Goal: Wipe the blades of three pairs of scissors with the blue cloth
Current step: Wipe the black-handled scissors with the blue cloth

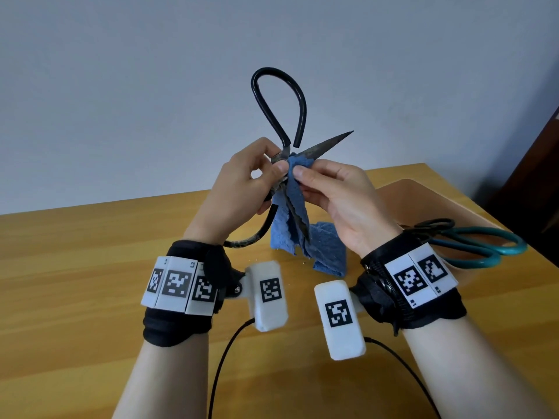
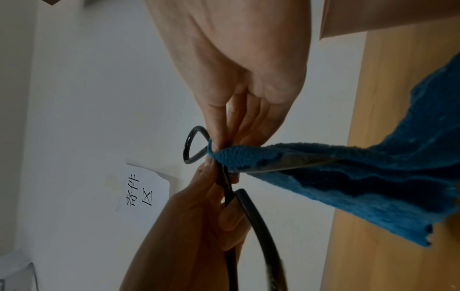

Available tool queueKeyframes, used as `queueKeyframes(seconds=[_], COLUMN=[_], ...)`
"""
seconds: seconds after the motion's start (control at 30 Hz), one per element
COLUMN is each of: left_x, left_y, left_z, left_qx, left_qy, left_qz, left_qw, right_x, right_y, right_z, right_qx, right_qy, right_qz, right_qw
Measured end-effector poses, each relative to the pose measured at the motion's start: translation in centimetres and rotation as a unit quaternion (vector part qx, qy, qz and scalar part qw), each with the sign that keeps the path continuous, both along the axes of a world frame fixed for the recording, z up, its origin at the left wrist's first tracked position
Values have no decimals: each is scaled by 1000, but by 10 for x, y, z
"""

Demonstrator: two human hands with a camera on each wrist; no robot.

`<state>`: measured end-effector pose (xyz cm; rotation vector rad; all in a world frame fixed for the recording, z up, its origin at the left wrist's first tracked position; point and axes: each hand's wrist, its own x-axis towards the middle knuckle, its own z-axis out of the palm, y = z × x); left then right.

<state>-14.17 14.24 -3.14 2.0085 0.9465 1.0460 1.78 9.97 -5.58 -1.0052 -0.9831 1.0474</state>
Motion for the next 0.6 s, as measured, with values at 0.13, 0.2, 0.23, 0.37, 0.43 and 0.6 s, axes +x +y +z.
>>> queueKeyframes(seconds=[0.13, 0.2, 0.23, 0.37, 0.43, 0.6], left_x=[2, 3, 4, 5, 5, 7], left_y=[2, 1, 0, -1, -1, -1], left_z=[-2, -2, -2, -2, -2, -3], left_qx=[-4, -3, 1, 4, 3, 3], left_qy=[-4, -9, -9, -2, -2, 1], left_qz=[10, 13, 13, 2, -3, -3], left_qw=[1000, 1000, 1000, 1000, 1000, 1000], right_x=[-1, -2, -3, -1, 3, 16], right_y=[0, 1, 1, 0, 0, 0], right_z=[1, 0, 0, -1, 2, 5], right_qx=[-6, -10, -11, -12, -7, 14], right_qy=[22, 31, 32, 20, 21, 63], right_qz=[1, -3, -6, -8, -14, -43], right_qw=[1000, 999, 999, 1000, 1000, 997])
